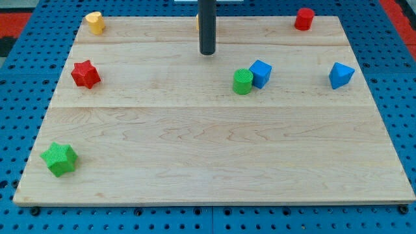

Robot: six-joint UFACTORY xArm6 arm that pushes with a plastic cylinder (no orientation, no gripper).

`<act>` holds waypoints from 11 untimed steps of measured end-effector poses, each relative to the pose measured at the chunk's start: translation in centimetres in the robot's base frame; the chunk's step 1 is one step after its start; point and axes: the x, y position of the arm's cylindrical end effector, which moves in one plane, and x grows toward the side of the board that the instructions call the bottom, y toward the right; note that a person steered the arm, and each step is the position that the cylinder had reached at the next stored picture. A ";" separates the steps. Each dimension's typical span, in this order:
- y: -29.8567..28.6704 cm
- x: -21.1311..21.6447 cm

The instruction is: Move the blue cube to the bottom right of the green circle

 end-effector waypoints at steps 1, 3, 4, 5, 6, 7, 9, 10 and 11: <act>0.0 -0.5; 0.4 -0.3; 3.7 1.1; 8.7 2.6; 11.8 6.1; 14.4 9.7; 15.9 9.5; 12.9 7.4; 13.0 9.6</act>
